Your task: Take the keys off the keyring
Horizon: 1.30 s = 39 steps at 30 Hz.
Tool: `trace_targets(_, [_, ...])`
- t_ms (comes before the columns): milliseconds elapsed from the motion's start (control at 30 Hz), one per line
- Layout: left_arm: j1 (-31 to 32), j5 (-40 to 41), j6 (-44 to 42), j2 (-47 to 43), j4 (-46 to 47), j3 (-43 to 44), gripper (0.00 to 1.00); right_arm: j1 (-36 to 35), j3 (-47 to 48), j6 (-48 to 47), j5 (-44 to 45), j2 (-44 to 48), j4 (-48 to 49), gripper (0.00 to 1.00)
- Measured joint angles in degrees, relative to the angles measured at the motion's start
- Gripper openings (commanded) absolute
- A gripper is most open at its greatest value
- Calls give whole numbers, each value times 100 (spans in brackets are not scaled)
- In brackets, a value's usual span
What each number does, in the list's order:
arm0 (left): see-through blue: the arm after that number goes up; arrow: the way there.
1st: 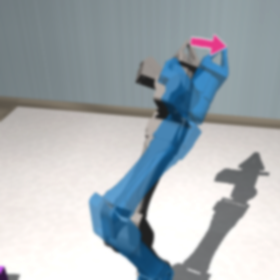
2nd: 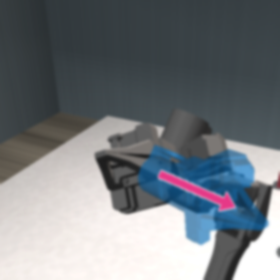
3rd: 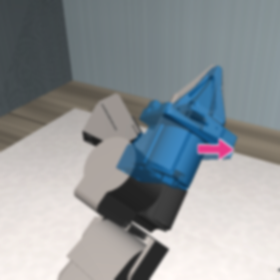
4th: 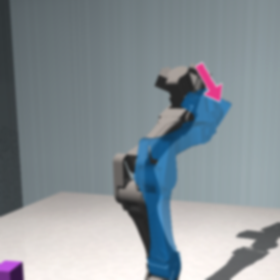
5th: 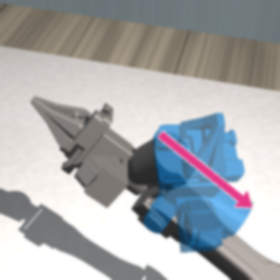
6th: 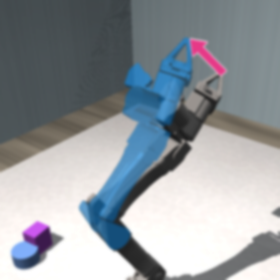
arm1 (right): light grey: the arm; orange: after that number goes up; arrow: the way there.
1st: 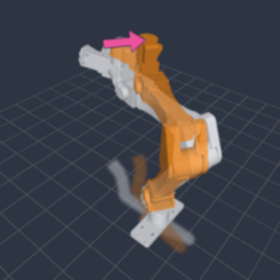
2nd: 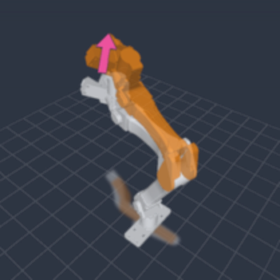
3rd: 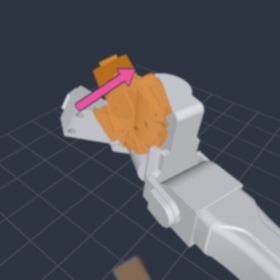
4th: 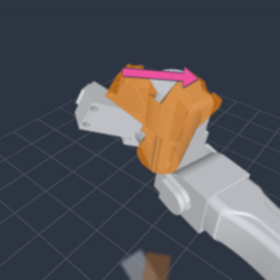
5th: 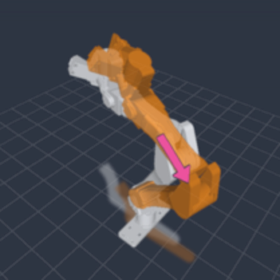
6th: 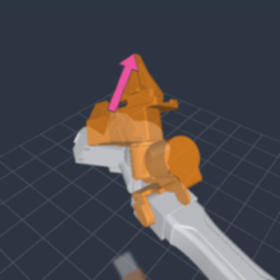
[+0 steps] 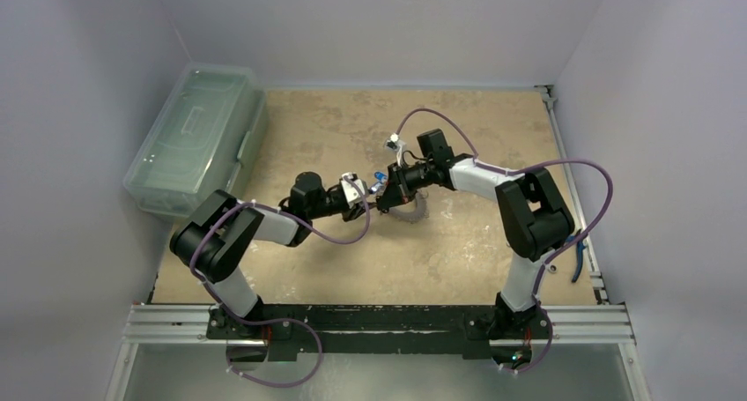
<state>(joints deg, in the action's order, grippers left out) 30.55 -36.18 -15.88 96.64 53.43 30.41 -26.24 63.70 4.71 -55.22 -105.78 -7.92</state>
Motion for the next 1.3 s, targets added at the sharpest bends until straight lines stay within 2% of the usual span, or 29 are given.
trace_targets(100, [17,-129,-87,-2,-92,0,36,-2,42,-90,24,33,-87,0])
trace_targets(500, [31,-214,-15,-13,-63,0,21,0,59,-223,24,122,-181,0])
trace_targets(667, [31,-212,76,-13,-13,0,27,0,59,-219,17,129,-170,0])
trace_targets(800, [28,-190,195,-13,15,-2,25,0,59,-214,4,129,-173,0])
trace_targets(967, [28,-131,326,-13,66,-2,19,0,59,-208,-26,129,-164,0])
trace_targets(1033, [31,-125,350,-13,101,-2,11,0,59,-197,-48,129,-151,0])
trace_targets(1067, [31,-120,372,-13,122,-2,2,0,59,-192,-74,129,-149,0])
trace_targets(1100, [31,-111,417,-13,136,-2,0,0,59,-186,-105,129,-149,0])
trace_targets(1300, [22,-133,588,-13,199,-2,0,11,59,-85,-184,142,-114,0])
